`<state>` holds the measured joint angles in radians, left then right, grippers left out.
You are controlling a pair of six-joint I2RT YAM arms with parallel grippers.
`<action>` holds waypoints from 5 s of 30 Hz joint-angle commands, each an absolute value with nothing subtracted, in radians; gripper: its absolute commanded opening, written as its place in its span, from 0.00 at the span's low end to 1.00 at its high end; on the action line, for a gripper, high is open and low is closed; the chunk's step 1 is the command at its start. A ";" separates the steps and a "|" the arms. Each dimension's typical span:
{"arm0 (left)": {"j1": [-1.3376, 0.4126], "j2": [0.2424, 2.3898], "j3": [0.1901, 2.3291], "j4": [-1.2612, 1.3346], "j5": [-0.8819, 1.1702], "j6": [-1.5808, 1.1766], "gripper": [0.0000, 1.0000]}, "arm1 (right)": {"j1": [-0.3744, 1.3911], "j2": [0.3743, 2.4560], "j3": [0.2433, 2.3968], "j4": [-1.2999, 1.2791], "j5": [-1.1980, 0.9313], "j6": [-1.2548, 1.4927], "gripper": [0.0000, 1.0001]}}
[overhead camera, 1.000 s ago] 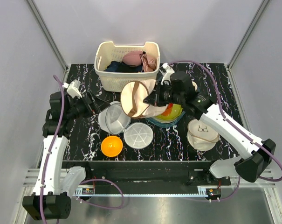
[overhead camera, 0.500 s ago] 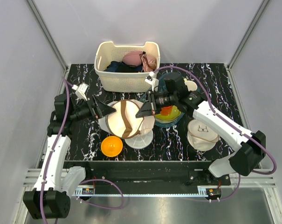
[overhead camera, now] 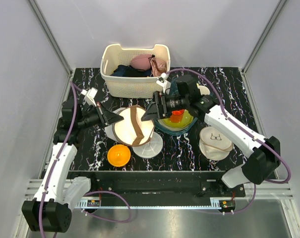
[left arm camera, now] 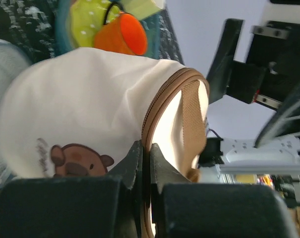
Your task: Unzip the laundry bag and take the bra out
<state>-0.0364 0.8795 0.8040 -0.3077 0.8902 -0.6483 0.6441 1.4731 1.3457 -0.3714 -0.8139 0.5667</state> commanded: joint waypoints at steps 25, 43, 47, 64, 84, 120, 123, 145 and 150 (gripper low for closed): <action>-0.055 0.724 0.746 -0.348 0.331 -1.055 0.00 | 0.805 1.419 0.985 0.192 -0.291 1.296 0.98; -0.055 0.765 0.736 -0.325 0.379 -0.976 0.02 | 0.821 1.473 1.022 0.295 -0.259 1.336 0.00; -0.077 0.920 0.919 -0.530 0.424 -0.682 0.34 | 0.816 1.465 1.063 0.203 -0.241 1.328 0.00; -0.406 0.727 1.038 -0.764 0.215 -0.380 0.54 | 0.718 1.502 1.178 0.109 -0.153 1.466 0.00; -0.650 0.919 1.065 -0.601 -0.221 -0.502 0.41 | 0.718 1.543 1.190 0.158 -0.161 1.513 0.00; -0.660 0.976 1.060 -0.469 -0.327 -0.555 0.26 | 0.718 1.565 1.146 0.258 -0.207 1.542 0.00; -0.660 0.976 1.061 -0.469 -0.331 -0.555 0.24 | 0.718 1.574 1.141 0.270 -0.213 1.548 0.00; -0.534 0.844 1.042 -0.552 -0.226 -0.462 0.00 | 0.627 1.371 0.894 0.276 -0.732 1.232 0.00; -0.534 0.845 0.996 -0.447 -0.043 -0.448 0.00 | 0.627 1.330 0.871 0.203 -0.893 1.056 0.00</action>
<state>-0.5564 0.8570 1.0164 -0.5987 -0.1356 -0.4927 0.6228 1.3907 0.8883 0.2844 -0.6239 1.2858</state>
